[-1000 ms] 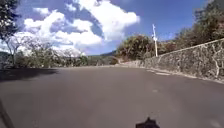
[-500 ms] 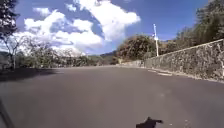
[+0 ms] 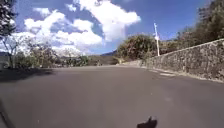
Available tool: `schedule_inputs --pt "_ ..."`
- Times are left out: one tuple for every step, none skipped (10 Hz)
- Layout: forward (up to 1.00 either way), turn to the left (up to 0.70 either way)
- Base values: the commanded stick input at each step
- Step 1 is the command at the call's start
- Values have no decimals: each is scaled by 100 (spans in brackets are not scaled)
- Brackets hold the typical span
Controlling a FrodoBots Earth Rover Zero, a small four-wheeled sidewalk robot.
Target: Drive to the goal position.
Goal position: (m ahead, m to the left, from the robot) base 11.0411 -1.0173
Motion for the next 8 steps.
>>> schedule_inputs --pt "50 0" --pt "50 0" --pt "50 0" --pt "50 0" --pt "50 0" --pt "50 0" --pt "50 0" --pt "50 0"
